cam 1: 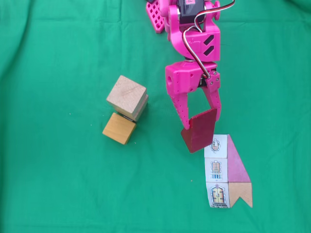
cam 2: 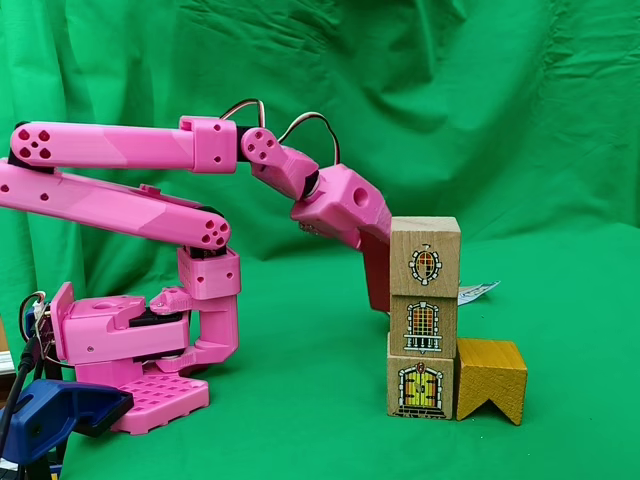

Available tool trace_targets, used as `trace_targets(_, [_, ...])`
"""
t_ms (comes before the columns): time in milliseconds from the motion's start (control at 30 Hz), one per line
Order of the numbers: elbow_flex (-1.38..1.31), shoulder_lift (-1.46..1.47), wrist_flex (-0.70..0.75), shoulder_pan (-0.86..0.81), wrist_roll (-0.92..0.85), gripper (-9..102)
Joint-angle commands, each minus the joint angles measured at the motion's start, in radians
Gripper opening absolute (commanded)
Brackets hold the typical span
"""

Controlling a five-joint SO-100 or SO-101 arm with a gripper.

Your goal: Grasp some building blocks and build the house on the picture.

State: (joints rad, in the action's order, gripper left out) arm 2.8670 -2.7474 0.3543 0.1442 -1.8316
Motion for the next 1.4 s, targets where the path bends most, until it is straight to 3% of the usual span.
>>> trace_targets(0, [-0.052,-0.005,-0.060,-0.006,0.006,24])
trace_targets(567, [-0.376,0.304,-0.097,-0.072,0.008,24])
trace_targets(1367, [-0.653,0.545,-0.084,-0.377,0.008,24])
